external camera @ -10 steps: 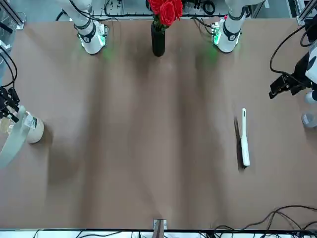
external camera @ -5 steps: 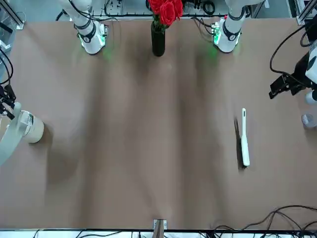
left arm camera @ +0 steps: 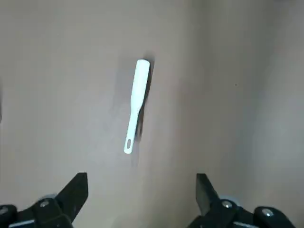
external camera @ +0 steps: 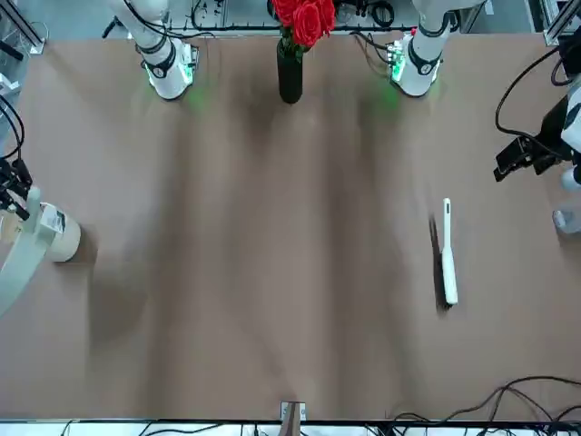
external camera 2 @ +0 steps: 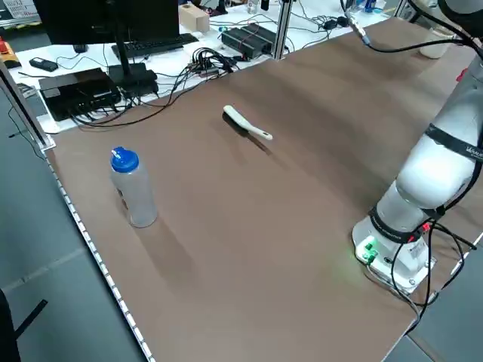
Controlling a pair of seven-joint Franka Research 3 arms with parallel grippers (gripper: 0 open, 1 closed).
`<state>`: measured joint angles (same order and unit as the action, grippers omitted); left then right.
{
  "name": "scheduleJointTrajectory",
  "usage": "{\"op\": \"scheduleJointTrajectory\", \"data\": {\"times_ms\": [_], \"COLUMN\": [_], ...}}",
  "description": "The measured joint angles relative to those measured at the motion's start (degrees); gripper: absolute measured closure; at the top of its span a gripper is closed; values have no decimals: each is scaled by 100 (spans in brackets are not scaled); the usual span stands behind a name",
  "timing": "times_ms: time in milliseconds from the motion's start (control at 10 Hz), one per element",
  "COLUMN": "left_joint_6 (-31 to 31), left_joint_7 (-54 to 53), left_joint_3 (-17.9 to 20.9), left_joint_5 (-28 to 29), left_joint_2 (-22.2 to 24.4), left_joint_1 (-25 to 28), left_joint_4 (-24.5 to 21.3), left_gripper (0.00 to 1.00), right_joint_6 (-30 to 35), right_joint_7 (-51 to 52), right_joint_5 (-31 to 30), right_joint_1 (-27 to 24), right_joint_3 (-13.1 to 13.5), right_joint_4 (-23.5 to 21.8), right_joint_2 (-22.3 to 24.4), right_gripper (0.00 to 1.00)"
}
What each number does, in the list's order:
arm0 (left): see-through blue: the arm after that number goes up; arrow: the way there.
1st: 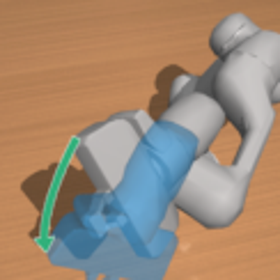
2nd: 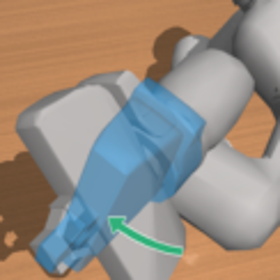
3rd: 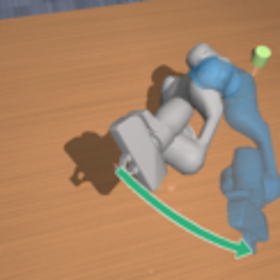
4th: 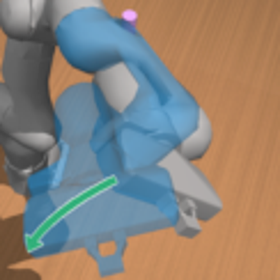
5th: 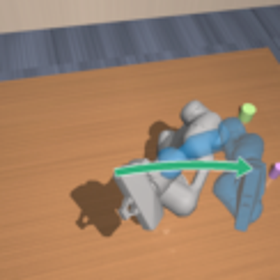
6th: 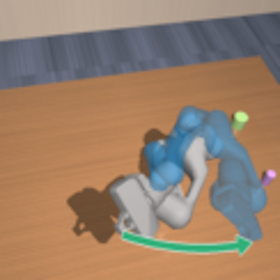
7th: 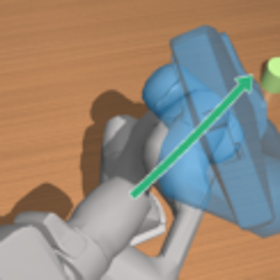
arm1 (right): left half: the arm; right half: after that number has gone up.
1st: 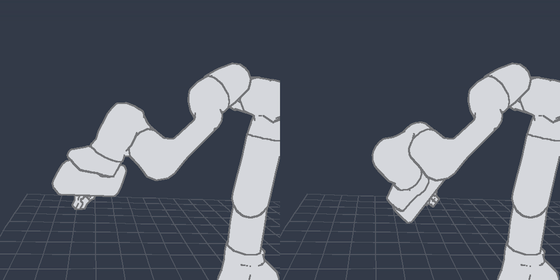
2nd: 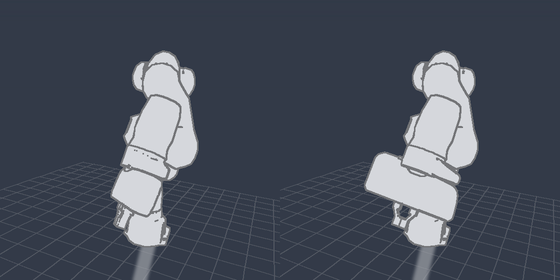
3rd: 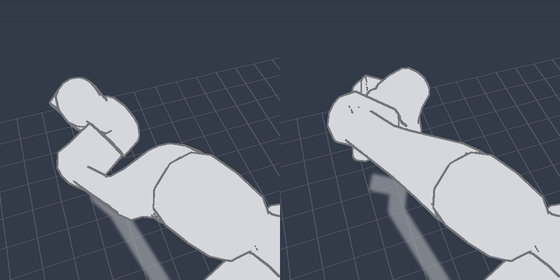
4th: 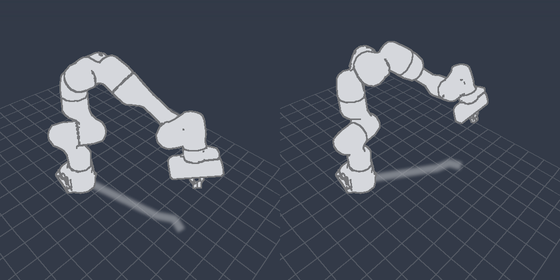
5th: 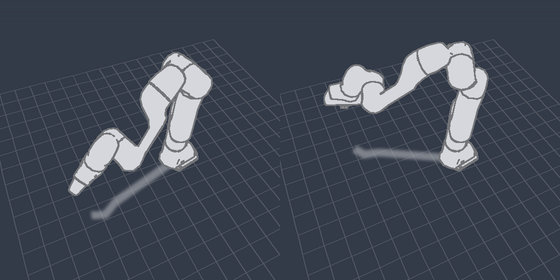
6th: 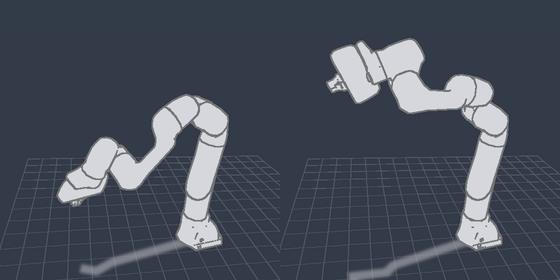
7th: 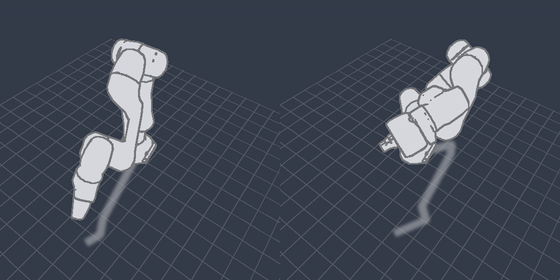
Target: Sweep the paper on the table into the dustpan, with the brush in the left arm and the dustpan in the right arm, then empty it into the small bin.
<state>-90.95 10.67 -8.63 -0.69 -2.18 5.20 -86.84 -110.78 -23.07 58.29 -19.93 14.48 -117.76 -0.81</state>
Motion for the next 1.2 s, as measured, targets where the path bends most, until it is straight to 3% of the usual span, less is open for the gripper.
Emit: {"op": "scheduleJointTrajectory", "data": {"times_ms": [700, 1200], "left_joint_6": [0, 0], "left_joint_7": [0, 0], "left_joint_3": [0, -1], "left_joint_5": [0, 0], "left_joint_2": [0, 0], "left_joint_1": [0, 0], "left_joint_4": [5, 7], "left_gripper": [0, 0], "right_joint_6": [464, 504], "right_joint_7": [124, 60], "right_joint_5": [46, 391], "right_joint_1": [-526, -548], "right_joint_3": [16, -2], "right_joint_4": [2, -1], "right_joint_2": [0, -64], "right_gripper": [67, 67]}}
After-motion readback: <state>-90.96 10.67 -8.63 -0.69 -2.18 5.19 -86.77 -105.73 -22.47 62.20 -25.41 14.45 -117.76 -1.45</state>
